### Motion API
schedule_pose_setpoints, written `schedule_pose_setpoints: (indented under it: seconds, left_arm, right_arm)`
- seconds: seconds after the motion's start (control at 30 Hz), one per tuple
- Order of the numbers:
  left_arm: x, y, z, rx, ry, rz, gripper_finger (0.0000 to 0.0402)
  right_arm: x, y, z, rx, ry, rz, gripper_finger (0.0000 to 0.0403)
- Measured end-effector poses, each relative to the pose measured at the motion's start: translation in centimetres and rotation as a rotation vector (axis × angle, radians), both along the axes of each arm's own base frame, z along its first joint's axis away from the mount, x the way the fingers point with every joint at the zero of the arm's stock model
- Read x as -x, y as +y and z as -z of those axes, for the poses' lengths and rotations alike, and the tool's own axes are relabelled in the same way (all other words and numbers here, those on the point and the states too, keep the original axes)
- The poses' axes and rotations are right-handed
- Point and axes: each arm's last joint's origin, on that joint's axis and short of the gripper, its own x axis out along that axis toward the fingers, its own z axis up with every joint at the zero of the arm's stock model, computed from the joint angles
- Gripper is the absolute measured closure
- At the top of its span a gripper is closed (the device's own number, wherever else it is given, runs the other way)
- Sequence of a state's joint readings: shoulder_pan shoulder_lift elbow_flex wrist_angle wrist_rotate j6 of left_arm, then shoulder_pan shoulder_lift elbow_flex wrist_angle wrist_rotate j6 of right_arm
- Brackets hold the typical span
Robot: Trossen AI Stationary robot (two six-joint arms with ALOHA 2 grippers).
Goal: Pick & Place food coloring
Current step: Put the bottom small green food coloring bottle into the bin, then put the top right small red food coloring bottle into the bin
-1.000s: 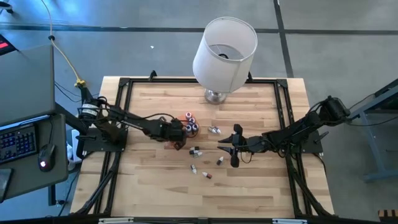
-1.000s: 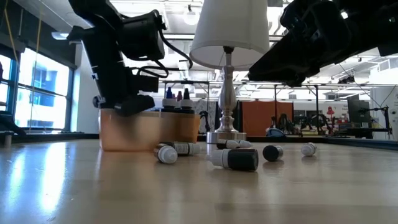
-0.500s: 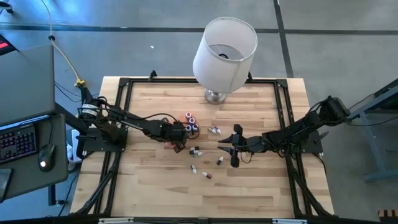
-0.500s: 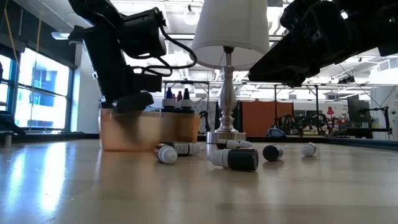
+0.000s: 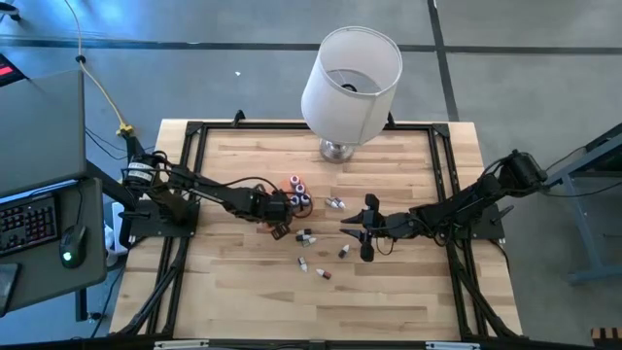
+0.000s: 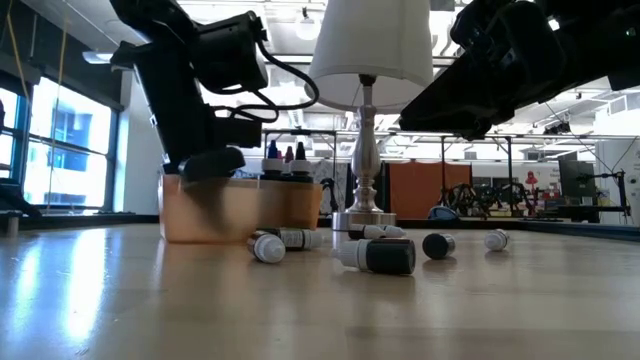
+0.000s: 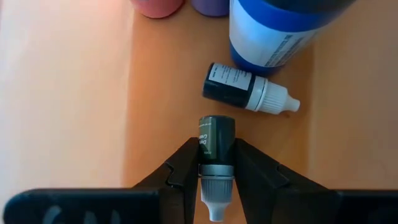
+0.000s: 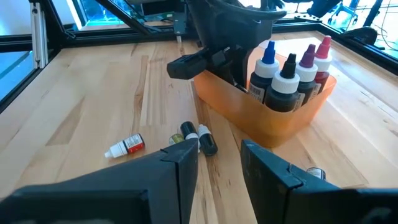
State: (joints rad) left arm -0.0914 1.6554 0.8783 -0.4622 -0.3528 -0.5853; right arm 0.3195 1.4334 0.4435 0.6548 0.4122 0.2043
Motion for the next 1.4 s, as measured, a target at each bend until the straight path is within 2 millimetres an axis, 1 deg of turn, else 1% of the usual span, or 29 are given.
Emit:
schedule_pose_setpoints:
  seconds: [0.1, 0.27, 0.37, 0.47, 0.57, 0.7, 0.8, 0.9, 0.97, 1.03, 1.07, 1.13, 1.27, 1.4]
  left_arm:
    - [0.0, 0.0, 0.0, -0.003, 0.002, 0.005, 0.0308]
    - [0.0, 0.0, 0.0, 0.001, 0.002, 0.006, 0.0266]
    - [0.0, 0.0, -0.2, 0.002, 0.012, 0.003, 0.0246]
    - [-0.2, 0.0, -1.9, 0.006, 0.005, 0.000, 0.0240]
    - [-0.4, -0.2, -3.6, 0.033, 0.010, -0.002, 0.0239]
    - [-0.5, -0.5, -6.7, 0.092, 0.015, 0.017, 0.0239]
    - [0.3, -1.2, -8.4, 0.088, 0.046, 0.039, 0.0239]
    - [1.6, -2.3, -9.8, 0.067, 0.038, 0.040, 0.0239]
    - [3.1, -3.3, -10.9, 0.042, 0.035, 0.038, 0.0239]
    - [4.3, -4.4, -12.0, 0.022, -0.010, 0.037, 0.0239]
    - [5.0, -4.9, -12.4, 0.012, -0.028, 0.033, 0.0239]
    - [6.3, -5.9, -13.2, -0.018, -0.067, 0.037, 0.0239]
    - [8.0, -7.8, -14.3, -0.073, -0.168, 0.059, 0.0239]
    - [9.1, -9.5, -14.5, -0.091, -0.226, 0.089, 0.0239]
  right_arm:
    - [0.0, 0.0, 0.0, 0.000, 0.000, 0.000, 0.0289]
    - [0.0, 0.0, 0.0, 0.001, 0.001, -0.008, 0.0289]
    - [0.0, 0.2, 0.0, -0.014, 0.006, -0.053, 0.0289]
    - [0.0, 0.2, 0.1, -0.019, 0.010, -0.068, 0.0289]
    - [0.1, 0.1, 0.2, -0.005, 0.025, -0.032, 0.0289]
    - [0.3, 0.0, 0.9, 0.017, 0.096, -0.029, 0.0289]
    - [0.6, 0.3, 1.4, 0.007, 0.156, -0.102, 0.0289]
    - [0.9, 0.9, 1.8, -0.001, 0.219, -0.241, 0.0289]
    - [1.3, 1.4, 2.1, -0.015, 0.264, -0.349, 0.0289]
    - [1.6, 1.7, 2.5, -0.027, 0.310, -0.398, 0.0289]
    - [1.8, 1.7, 2.7, -0.024, 0.337, -0.394, 0.0289]
    - [2.2, 1.5, 3.2, 0.012, 0.399, -0.330, 0.0289]
    - [2.8, 0.8, 3.9, 0.120, 0.484, -0.180, 0.0289]
    - [3.0, 0.5, 4.2, 0.174, 0.530, -0.184, 0.0289]
